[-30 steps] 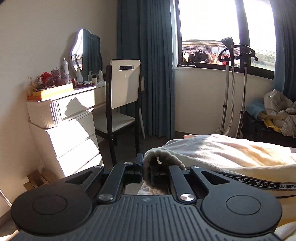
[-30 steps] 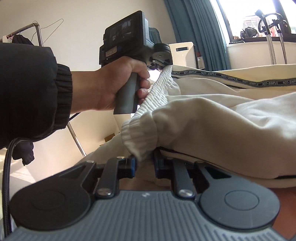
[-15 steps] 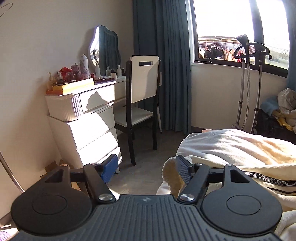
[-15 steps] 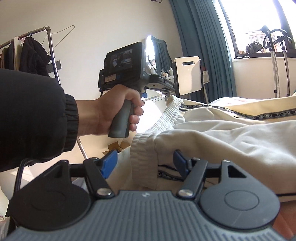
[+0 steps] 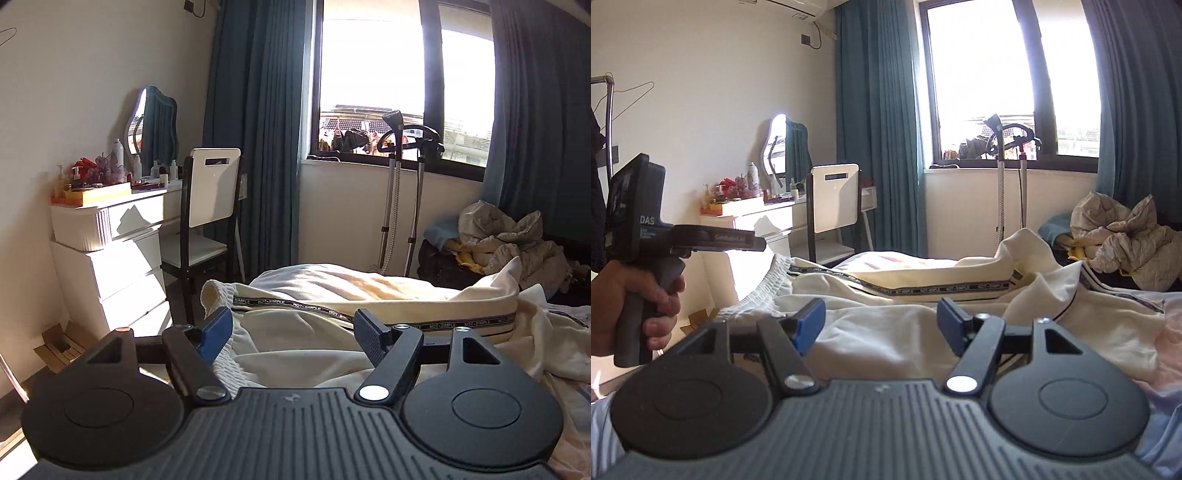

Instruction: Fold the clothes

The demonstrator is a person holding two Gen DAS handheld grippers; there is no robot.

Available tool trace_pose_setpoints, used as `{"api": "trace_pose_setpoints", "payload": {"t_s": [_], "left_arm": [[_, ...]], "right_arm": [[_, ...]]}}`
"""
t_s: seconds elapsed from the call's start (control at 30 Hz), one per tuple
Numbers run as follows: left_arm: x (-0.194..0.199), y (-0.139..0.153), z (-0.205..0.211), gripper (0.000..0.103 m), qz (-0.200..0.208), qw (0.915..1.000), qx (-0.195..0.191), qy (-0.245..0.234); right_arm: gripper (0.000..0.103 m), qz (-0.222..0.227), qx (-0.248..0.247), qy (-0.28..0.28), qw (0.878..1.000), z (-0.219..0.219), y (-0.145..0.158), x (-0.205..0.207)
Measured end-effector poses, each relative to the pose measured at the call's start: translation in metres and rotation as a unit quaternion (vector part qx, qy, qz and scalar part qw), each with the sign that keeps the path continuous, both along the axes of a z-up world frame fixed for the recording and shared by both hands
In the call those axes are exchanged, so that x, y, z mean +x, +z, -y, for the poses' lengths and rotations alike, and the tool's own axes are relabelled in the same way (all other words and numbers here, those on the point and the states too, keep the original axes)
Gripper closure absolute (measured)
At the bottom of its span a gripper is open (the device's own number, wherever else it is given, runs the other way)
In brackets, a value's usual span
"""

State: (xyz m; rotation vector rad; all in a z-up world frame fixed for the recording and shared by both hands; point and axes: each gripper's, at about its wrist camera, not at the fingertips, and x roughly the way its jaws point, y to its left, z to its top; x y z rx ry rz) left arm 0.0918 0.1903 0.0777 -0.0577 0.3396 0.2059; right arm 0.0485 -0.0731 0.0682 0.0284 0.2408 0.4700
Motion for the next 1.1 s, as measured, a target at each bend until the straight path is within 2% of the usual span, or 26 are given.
{"api": "trace_pose_setpoints", "payload": {"t_s": [0.1,0.27,0.4,0.5,0.6,0.7,0.8,0.9,0.97,1.07,1.1], "left_arm": [[-0.008,-0.012,0.045,0.027,0.001,0.9996,-0.002,-0.028],[-0.008,-0.043,0.101,0.027,-0.006,0.9972,-0.035,-0.066],[0.002,-0.068,0.139,0.027,-0.019,0.9936,-0.02,-0.11],[0.019,-0.082,0.164,0.027,-0.032,0.9898,0.007,-0.139],[0.047,-0.091,0.187,0.027,-0.037,0.9857,0.034,-0.161],[0.079,-0.095,0.217,0.028,-0.032,0.9813,0.06,-0.18],[0.113,-0.096,0.242,0.029,-0.011,0.9768,0.056,-0.207],[0.149,-0.098,0.27,0.029,-0.011,0.9732,0.069,-0.219],[0.178,-0.104,0.29,0.029,-0.001,0.9706,0.106,-0.216],[0.225,-0.118,0.315,0.029,-0.05,0.9661,0.154,-0.201],[0.238,-0.124,0.324,0.029,-0.057,0.9619,0.185,-0.193]], "right_arm": [[0.035,0.005,0.014,-0.031,0.999,0.042,0.007,0.003],[0.035,0.006,0.018,-0.073,0.997,0.097,0.0,0.007],[0.035,-0.014,0.023,-0.106,0.994,0.129,-0.026,0.014],[0.035,-0.044,0.034,-0.132,0.99,0.147,-0.042,0.022],[0.035,-0.064,0.059,-0.157,0.984,0.167,-0.047,0.027],[0.034,-0.052,0.064,-0.182,0.98,0.181,-0.048,0.034],[0.026,-0.04,0.046,-0.225,0.972,0.194,-0.057,0.044],[0.026,-0.063,0.071,-0.246,0.965,0.21,-0.072,0.054],[0.026,-0.076,0.087,-0.257,0.96,0.219,-0.079,0.06],[0.025,-0.08,0.093,-0.268,0.956,0.224,-0.084,0.071],[0.025,-0.079,0.093,-0.271,0.955,0.225,-0.086,0.075]]}}
